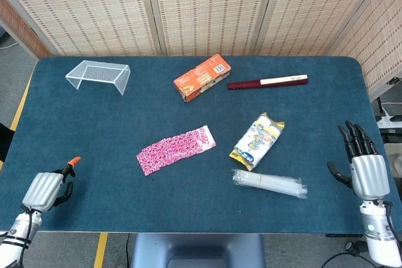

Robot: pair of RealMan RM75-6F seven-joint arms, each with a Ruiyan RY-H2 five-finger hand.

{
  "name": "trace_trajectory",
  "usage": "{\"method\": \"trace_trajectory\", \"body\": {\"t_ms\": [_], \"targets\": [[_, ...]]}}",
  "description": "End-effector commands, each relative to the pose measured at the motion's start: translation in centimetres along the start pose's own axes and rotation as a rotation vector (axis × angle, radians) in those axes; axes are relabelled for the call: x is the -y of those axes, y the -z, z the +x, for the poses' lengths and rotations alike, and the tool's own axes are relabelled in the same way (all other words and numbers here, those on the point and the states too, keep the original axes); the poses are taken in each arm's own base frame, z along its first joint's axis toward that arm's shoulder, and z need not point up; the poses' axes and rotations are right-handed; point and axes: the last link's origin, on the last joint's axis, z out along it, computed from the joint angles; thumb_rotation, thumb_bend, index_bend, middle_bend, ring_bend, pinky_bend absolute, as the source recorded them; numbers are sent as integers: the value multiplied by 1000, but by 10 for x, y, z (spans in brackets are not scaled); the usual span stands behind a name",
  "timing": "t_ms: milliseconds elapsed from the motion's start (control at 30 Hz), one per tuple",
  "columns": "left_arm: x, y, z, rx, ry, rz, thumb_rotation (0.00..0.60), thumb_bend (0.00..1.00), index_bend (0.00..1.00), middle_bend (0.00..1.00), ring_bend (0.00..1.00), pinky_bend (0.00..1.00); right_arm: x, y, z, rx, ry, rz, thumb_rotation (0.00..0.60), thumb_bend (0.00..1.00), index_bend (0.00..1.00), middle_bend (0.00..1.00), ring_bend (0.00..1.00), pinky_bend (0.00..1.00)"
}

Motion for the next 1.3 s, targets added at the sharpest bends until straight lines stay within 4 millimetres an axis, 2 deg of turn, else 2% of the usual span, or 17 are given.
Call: {"method": "trace_trajectory", "body": {"t_ms": [33,200,267,333,367,433,700,867,1000,1300], "targets": [[0,0,0,-1,-2,0,600,620,102,368,475,651,0,2,1,1,-9,5,600,189,0,0,0,187],[-4,0,0,-18,-11,-10,600,624,56,380,480,653,1,5,2,0,-14,16,600,189,0,0,0,187],[-11,-4,-1,-44,-12,-31,600,643,18,459,528,664,2,5,3,-5,-23,26,600,189,0,0,0,187],[-19,-13,-3,-51,-30,-66,600,703,0,626,650,696,3,4,4,-15,-30,33,600,189,0,0,0,186],[-27,-19,-5,-40,-40,-90,600,739,0,676,693,712,3,3,4,-21,-34,36,600,189,0,0,0,186],[-43,-33,-8,-4,-49,-142,600,790,0,711,732,728,2,1,4,-28,-42,35,600,189,0,0,0,186],[-99,-80,-29,146,-52,-256,600,819,0,714,741,731,-1,5,11,-27,-67,47,600,189,0,0,0,186],[-123,-94,-37,191,-83,-283,600,820,0,713,743,732,-2,6,13,-23,-77,47,600,189,0,0,0,186],[-133,-98,-39,209,-123,-300,600,821,0,713,745,732,-2,5,13,-15,-80,46,600,189,0,0,0,186],[-138,-104,-41,260,-106,-282,600,822,0,711,746,732,-2,4,14,-9,-85,41,600,189,0,0,0,186]]}}
